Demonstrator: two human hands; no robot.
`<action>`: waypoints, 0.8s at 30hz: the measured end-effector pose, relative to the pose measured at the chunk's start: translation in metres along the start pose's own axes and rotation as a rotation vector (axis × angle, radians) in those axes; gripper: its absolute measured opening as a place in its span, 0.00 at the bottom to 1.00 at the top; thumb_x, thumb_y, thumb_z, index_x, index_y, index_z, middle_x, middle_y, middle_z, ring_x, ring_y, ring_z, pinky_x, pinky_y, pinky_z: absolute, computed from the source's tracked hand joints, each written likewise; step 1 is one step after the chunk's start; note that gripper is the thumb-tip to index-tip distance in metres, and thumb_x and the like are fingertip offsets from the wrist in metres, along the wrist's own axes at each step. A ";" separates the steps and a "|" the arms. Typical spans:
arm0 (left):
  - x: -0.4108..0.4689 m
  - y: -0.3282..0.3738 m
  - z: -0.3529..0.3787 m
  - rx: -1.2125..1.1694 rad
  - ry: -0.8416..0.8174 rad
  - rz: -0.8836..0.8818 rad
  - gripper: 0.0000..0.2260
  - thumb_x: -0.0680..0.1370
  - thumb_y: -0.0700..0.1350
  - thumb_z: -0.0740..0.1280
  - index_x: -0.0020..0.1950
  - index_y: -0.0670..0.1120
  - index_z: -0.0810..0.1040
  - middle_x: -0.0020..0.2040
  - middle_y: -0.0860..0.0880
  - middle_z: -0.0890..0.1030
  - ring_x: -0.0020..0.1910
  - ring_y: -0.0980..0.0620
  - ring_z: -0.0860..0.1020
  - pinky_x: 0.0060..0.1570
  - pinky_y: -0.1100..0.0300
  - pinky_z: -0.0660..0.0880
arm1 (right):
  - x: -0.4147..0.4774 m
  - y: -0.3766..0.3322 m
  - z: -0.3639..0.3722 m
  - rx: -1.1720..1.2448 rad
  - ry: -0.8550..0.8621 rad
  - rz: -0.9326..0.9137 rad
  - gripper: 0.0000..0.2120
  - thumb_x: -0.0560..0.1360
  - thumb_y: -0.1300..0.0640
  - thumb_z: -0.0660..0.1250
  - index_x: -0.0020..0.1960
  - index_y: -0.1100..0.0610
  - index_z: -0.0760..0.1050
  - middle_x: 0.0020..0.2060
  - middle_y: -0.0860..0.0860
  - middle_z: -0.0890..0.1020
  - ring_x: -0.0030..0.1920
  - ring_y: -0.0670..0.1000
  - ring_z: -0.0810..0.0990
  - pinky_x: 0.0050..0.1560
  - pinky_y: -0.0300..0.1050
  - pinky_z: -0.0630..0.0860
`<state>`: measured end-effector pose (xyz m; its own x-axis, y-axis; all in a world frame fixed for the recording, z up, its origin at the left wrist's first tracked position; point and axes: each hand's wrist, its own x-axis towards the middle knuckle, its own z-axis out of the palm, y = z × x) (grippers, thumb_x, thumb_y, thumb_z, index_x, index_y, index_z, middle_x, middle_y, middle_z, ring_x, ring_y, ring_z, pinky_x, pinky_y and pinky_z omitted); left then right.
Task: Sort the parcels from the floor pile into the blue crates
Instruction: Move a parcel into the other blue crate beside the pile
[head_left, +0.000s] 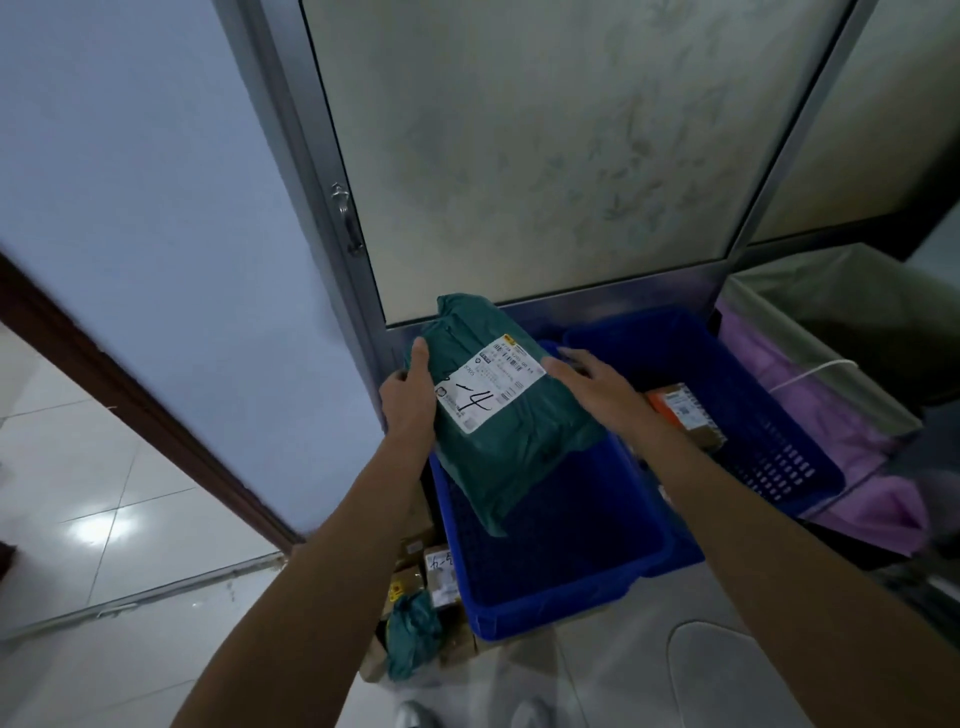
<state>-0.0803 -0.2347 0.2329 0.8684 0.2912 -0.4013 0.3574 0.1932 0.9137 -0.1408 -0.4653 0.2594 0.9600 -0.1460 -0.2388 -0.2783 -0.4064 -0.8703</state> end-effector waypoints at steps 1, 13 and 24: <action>0.003 0.000 0.002 0.024 0.030 0.003 0.28 0.74 0.68 0.68 0.52 0.43 0.78 0.49 0.45 0.83 0.48 0.45 0.82 0.53 0.50 0.80 | -0.003 -0.009 0.003 0.005 -0.083 0.027 0.30 0.74 0.31 0.66 0.71 0.44 0.73 0.65 0.48 0.78 0.59 0.49 0.79 0.61 0.48 0.75; 0.060 0.010 0.000 0.061 0.067 -0.008 0.32 0.78 0.67 0.62 0.64 0.39 0.76 0.57 0.44 0.80 0.53 0.44 0.79 0.49 0.55 0.75 | 0.028 0.002 0.050 0.344 -0.161 0.237 0.44 0.59 0.30 0.80 0.69 0.49 0.76 0.58 0.48 0.85 0.57 0.52 0.85 0.64 0.55 0.78; 0.095 -0.011 0.005 0.021 -0.272 -0.179 0.24 0.79 0.56 0.70 0.69 0.43 0.73 0.60 0.42 0.81 0.54 0.45 0.82 0.36 0.57 0.81 | 0.053 0.035 0.064 0.693 0.158 0.407 0.39 0.62 0.34 0.79 0.69 0.46 0.74 0.60 0.50 0.83 0.59 0.56 0.82 0.60 0.62 0.79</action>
<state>0.0002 -0.2138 0.1846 0.8503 -0.0075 -0.5262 0.5170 0.1981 0.8327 -0.0977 -0.4292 0.1887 0.7581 -0.3084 -0.5746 -0.4723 0.3479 -0.8099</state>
